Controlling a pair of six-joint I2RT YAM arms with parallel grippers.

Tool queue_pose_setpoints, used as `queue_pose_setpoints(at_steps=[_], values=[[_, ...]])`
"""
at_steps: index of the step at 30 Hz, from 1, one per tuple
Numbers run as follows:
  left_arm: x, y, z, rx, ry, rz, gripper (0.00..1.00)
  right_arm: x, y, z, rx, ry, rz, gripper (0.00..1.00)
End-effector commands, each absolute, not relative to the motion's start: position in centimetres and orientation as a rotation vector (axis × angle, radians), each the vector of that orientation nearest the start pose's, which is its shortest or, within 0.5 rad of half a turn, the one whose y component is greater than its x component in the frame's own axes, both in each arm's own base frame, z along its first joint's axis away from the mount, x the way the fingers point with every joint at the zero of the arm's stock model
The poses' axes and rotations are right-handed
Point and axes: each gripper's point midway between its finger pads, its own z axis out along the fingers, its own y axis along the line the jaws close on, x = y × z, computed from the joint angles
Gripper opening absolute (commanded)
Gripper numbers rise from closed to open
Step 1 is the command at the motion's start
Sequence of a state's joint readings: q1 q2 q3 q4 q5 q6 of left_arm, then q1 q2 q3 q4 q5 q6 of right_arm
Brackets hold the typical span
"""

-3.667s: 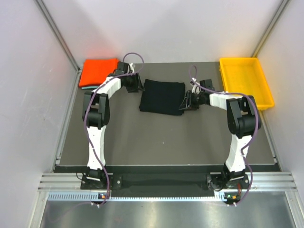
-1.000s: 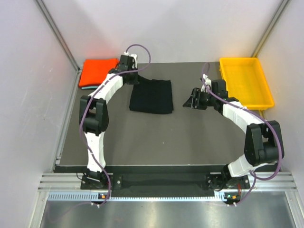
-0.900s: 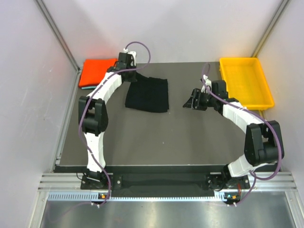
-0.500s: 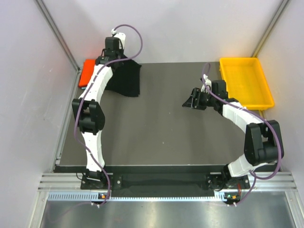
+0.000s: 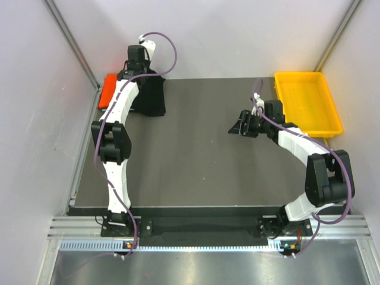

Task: Fold and stack the t-shirts
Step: Neatly place the folded tshirt to the corner

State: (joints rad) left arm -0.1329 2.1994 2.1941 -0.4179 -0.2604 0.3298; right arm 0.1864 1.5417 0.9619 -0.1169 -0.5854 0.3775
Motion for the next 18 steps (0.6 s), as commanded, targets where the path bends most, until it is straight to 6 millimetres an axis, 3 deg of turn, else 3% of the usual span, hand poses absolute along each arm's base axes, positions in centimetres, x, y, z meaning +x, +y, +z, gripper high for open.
queue_pose_setpoints(at_steps=[1,12,17,18], values=[[64.6,-0.1,30.5,0.236,1.798,0.446,0.0,36.9,17.7,13.2,-0.121,2.256,0.935,0.58],[67.1,4.6,31.1,0.129,1.715,0.479,0.0,37.2,17.6,12.5,-0.112,2.271,0.928,0.58],[67.5,4.7,31.6,0.13,1.688,0.441,0.0,37.3,17.5,12.2,-0.11,2.281,0.922,0.58],[67.3,6.7,31.9,0.109,1.684,0.457,0.0,37.4,17.5,12.1,-0.113,2.28,0.922,0.58]])
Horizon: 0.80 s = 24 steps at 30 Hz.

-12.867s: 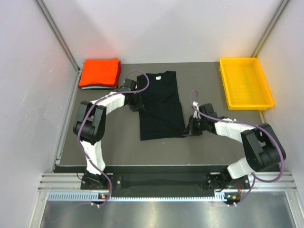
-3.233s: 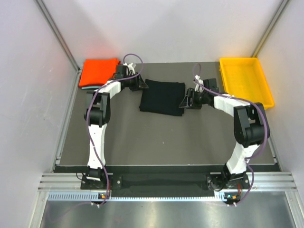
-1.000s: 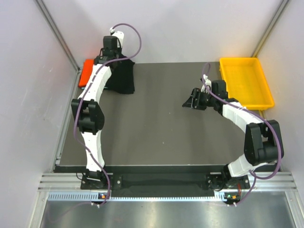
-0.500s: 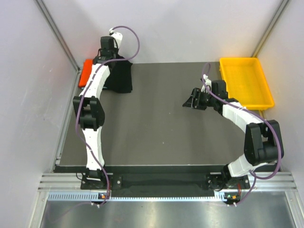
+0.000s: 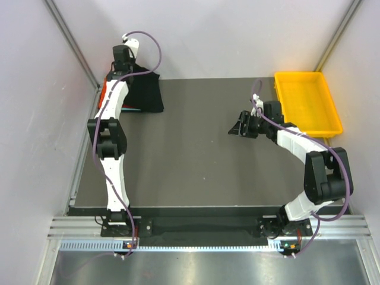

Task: Fold and stack the t-shirts
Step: Neatly place the folded tshirt to the corner

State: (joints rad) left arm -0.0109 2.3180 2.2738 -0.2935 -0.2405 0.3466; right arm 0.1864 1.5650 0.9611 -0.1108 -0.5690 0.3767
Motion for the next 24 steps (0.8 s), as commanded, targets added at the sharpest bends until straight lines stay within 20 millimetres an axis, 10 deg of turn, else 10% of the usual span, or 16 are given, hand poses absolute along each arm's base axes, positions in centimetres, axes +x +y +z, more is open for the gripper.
queue_pose_setpoints(at_steps=[1,24], values=[[67.4,6.7,32.3,0.116,1.671,0.451,0.0,37.4,17.5,12.2,-0.111,2.281,0.921,0.58],[67.9,12.9,30.6,0.071,1.671,0.544,0.0,37.5,17.5,11.4,-0.106,2.301,0.917,0.59]])
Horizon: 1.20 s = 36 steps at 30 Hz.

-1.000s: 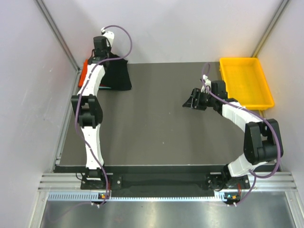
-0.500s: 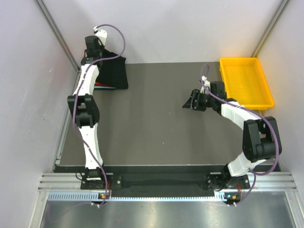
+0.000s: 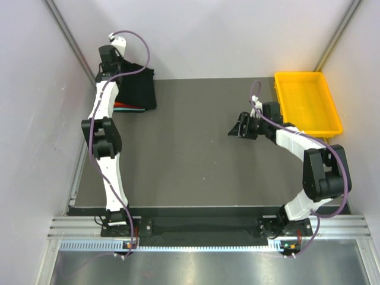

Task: Fold and stack the t-shirts
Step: Neatly place the folded tshirt to the corner

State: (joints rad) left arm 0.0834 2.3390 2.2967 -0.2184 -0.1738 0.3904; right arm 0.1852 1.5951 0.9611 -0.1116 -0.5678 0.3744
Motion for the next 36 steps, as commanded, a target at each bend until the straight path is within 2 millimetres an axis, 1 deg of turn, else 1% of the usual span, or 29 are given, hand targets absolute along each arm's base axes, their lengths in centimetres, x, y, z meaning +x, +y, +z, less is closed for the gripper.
queue_pose_setpoints(at_steps=[1,7,8,9,11,12,14,15,16,17,20,21,22,23,24,25,26,28,32,35,36], values=[[68.2,12.9,30.0,0.07,1.673,0.545,0.0,37.5,17.5,11.4,-0.106,2.301,0.917,0.59],[69.5,14.8,28.1,0.028,1.659,0.549,0.0,37.6,17.5,11.2,-0.108,2.307,0.915,0.59],[69.6,15.2,28.0,0.017,1.653,0.562,0.0,37.7,17.4,11.1,-0.104,2.311,0.912,0.59],[69.5,15.7,27.4,0.0,1.663,0.585,0.0,37.7,17.4,11.2,-0.105,2.308,0.912,0.59],[69.8,16.4,27.4,-0.029,1.631,0.609,0.0,37.8,17.4,11.1,-0.101,2.309,0.905,0.59],[69.9,17.1,27.3,-0.044,1.626,0.603,0.0,37.9,17.4,11.2,-0.104,2.304,0.902,0.59],[70.0,17.6,26.8,-0.077,1.619,0.579,0.0,38.0,17.4,10.9,-0.1,2.312,0.903,0.59],[70.0,17.9,27.2,-0.085,1.603,0.583,0.0,38.0,17.4,10.8,-0.097,2.317,0.902,0.59],[70.1,18.1,26.9,-0.089,1.604,0.589,0.0,38.1,17.4,10.9,-0.1,2.313,0.901,0.59],[70.0,18.3,27.2,-0.089,1.595,0.593,0.0,38.1,17.4,10.7,-0.097,2.319,0.904,0.59],[70.2,18.6,27.5,-0.083,1.572,0.591,0.0,38.2,17.4,10.9,-0.1,2.313,0.901,0.59],[70.1,19.1,27.5,-0.088,1.567,0.589,0.0,38.2,17.4,11.0,-0.099,2.311,0.902,0.59],[70.3,19.1,27.6,-0.095,1.558,0.568,0.0,38.2,17.3,11.0,-0.102,2.31,0.894,0.59],[70.3,19.1,27.7,-0.088,1.555,0.549,0.0,38.2,17.3,11.5,-0.101,2.297,0.892,0.59],[70.2,19.6,27.7,-0.093,1.55,0.549,0.0,38.2,17.2,11.4,-0.1,2.297,0.888,0.59],[70.3,19.6,27.2,-0.094,1.555,0.544,0.0,38.2,17.2,11.6,-0.103,2.291,0.885,0.59],[70.4,19.5,27.3,-0.08,1.551,0.533,0.0,38.2,17.2,11.6,-0.101,2.29,0.884,0.59],[70.6,19.4,26.4,-0.064,1.564,0.537,0.0,38.3,17.2,11.7,-0.101,2.288,0.884,0.59],[70.7,19.7,25.9,-0.062,1.564,0.537,0.0,38.3,17.2,11.4,-0.096,2.297,0.888,0.59],[70.7,19.5,25.3,-0.064,1.575,0.528,0.0,38.5,17.2,11.4,-0.096,2.294,0.886,0.59],[70.6,19.7,25.5,-0.078,1.565,0.535,0.04,38.4,17.2,11.4,-0.094,2.295,0.885,0.59]])
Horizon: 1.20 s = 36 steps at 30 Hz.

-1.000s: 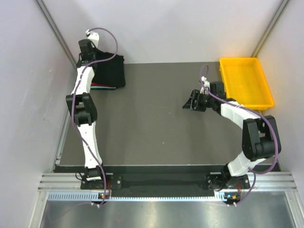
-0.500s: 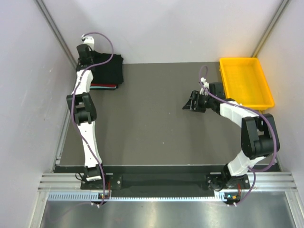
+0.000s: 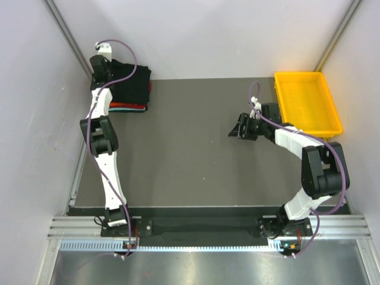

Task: Fold and stack the t-shirts
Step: Neatly place the folded tshirt to the corner, then reset both grippers

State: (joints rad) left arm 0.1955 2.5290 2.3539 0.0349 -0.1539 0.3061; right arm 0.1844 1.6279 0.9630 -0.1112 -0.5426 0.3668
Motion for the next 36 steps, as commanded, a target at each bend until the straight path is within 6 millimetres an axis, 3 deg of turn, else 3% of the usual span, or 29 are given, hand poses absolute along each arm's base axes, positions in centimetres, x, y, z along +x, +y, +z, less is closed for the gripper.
queue_pose_setpoints(at_steps=[1,2,3,4,6,10,13,16,17,19,20,21,22,23,24,25,26,27,28,29,30,31,32,34,36], values=[[70.2,19.7,25.4,-0.111,1.564,0.533,0.27,38.5,17.2,11.5,-0.096,2.292,0.886,0.59],[70.1,19.4,25.7,-0.118,1.553,0.515,0.41,38.4,17.2,11.4,-0.097,2.296,0.885,0.59],[69.6,18.9,28.1,-0.121,1.497,0.494,0.49,38.4,17.3,11.5,-0.098,2.295,0.889,0.59],[69.4,18.5,26.8,-0.13,1.519,0.462,0.55,38.5,17.3,11.7,-0.097,2.291,0.886,0.59],[68.7,18.0,28.9,-0.176,1.485,0.436,0.58,38.5,17.3,11.9,-0.101,2.289,0.882,0.59],[67.8,16.6,29.9,-0.315,1.521,0.279,0.61,38.6,16.9,13.0,-0.098,2.271,0.858,0.59],[67.2,13.7,30.1,-0.333,1.571,0.153,0.61,38.5,17.1,13.9,-0.099,2.256,0.87,0.59],[65.8,9.4,28.8,-0.339,1.687,0.007,0.59,38.1,17.2,14.4,-0.089,2.268,0.884,0.59],[65.1,6.7,27.8,-0.298,1.756,-0.066,0.56,38.0,17.3,14.8,-0.091,2.269,0.889,0.59],[62.9,3.5,27.5,-0.285,1.818,-0.148,0.54,37.4,17.0,15.8,-0.079,2.27,0.884,0.6],[60.7,-0.1,27.3,-0.214,1.863,-0.239,0.53,37.1,17.0,16.4,-0.078,2.262,0.883,0.6],[59.3,-2.2,27.4,-0.178,1.877,-0.292,0.53,36.7,16.8,17.0,-0.075,2.254,0.875,0.61],[57.6,-6.4,27.4,-0.088,1.892,-0.371,0.53,35.9,16.4,18.4,-0.074,2.228,0.854,0.61],[54.8,-8.6,30.5,-0.026,1.842,-0.424,0.53,35.0,16.2,18.5,-0.075,2.229,0.844,0.61],[52.3,-11.2,27.8,0.045,1.9,-0.499,0.57,34.3,16.0,18.9,-0.079,2.219,0.83,0.61],[49.8,-14.8,27.8,0.114,1.912,-0.543,0.61,33.2,15.3,20.2,-0.067,2.189,0.798,0.62],[46.9,-16.2,30.3,0.146,1.866,-0.565,0.62,32.3,15.0,20.1,-0.058,2.196,0.785,0.63],[44.5,-17.5,28.3,0.199,1.911,-0.591,0.64,31.7,14.7,20.6,-0.052,2.192,0.778,0.63],[42.2,-19.6,28.6,0.24,1.906,-0.631,0.71,30.4,14.4,21.8,-0.058,2.169,0.774,0.64],[39.6,-20.1,31.0,0.255,1.851,-0.674,0.72,29.6,14.3,22.1,-0.057,2.167,0.775,0.64],[37.8,-20.6,29.6,0.25,1.878,-0.722,0.79,28.4,13.9,23.4,-0.057,2.129,0.769,0.66],[36.1,-21.5,29.9,0.277,1.858,-0.769,0.95,27.7,13.8,24.0,-0.063,2.111,0.768,0.72],[33.9,-21.3,29.5,0.293,1.842,-0.795,0.99,27.1,13.7,24.0,-0.06,2.102,0.768,0.8],[32.4,-20.8,29.3,0.289,1.827,-0.794,0.99,25.8,13.1,25.5,-0.064,2.032,0.745,0.99],[31.0,-19.7,29.0,0.291,1.827,-0.763,0.99,25.0,12.3,26.2,-0.053,1.986,0.708,1.0]])
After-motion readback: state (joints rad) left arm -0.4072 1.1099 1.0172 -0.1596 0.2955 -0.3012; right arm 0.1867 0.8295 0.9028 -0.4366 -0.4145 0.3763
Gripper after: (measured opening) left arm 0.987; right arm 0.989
